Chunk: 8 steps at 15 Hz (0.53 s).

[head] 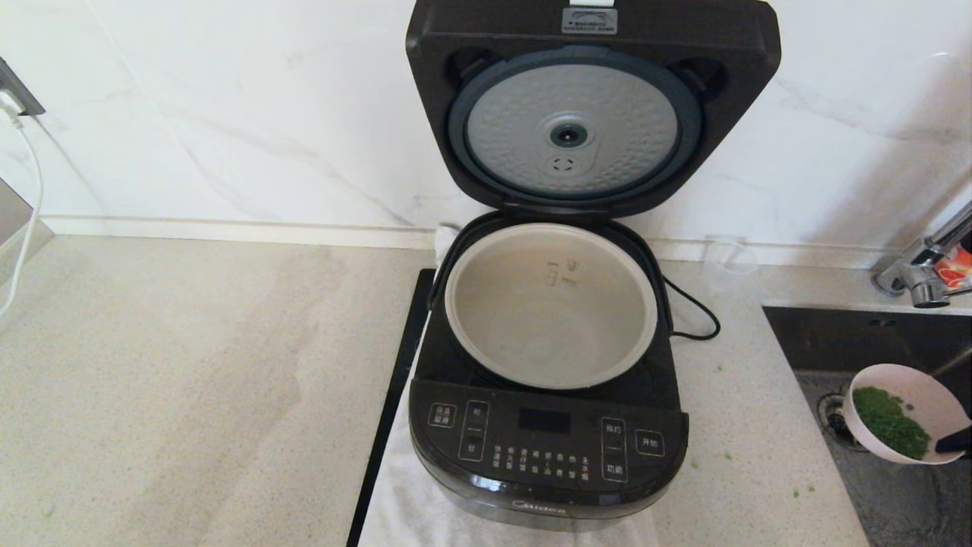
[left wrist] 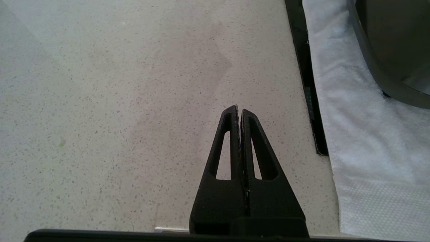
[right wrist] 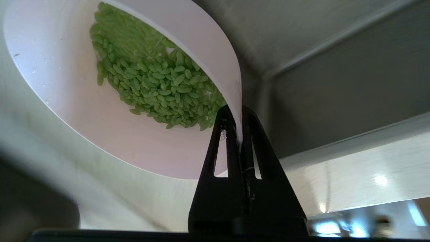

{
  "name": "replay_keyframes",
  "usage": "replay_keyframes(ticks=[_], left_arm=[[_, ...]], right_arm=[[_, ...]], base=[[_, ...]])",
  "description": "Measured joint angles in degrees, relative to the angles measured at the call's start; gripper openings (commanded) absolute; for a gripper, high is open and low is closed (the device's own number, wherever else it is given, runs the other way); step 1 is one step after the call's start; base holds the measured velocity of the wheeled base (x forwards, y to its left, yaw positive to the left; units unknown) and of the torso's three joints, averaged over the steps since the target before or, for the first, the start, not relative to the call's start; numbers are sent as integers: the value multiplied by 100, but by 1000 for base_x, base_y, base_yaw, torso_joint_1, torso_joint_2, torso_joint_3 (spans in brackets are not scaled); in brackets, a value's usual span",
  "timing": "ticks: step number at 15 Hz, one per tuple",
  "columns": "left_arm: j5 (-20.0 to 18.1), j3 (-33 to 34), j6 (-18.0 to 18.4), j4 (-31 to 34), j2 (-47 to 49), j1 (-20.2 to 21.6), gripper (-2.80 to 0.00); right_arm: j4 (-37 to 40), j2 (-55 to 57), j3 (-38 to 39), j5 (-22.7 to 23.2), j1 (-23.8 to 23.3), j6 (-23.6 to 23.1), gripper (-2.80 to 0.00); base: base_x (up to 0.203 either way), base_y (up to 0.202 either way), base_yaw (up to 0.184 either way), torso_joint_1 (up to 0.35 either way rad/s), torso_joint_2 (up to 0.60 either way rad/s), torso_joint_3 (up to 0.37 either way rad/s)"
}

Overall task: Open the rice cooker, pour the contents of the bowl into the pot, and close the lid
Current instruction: Fill a bowl with water from the tap

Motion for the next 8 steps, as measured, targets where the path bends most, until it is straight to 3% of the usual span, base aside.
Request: replay_keyframes(ticks=[8], left_arm=[[0, 0, 0, 0, 0, 2, -280]], right_arm=[[939, 1352, -1927, 581, -1803, -49, -280]], base=[[0, 0, 0, 0, 0, 0]])
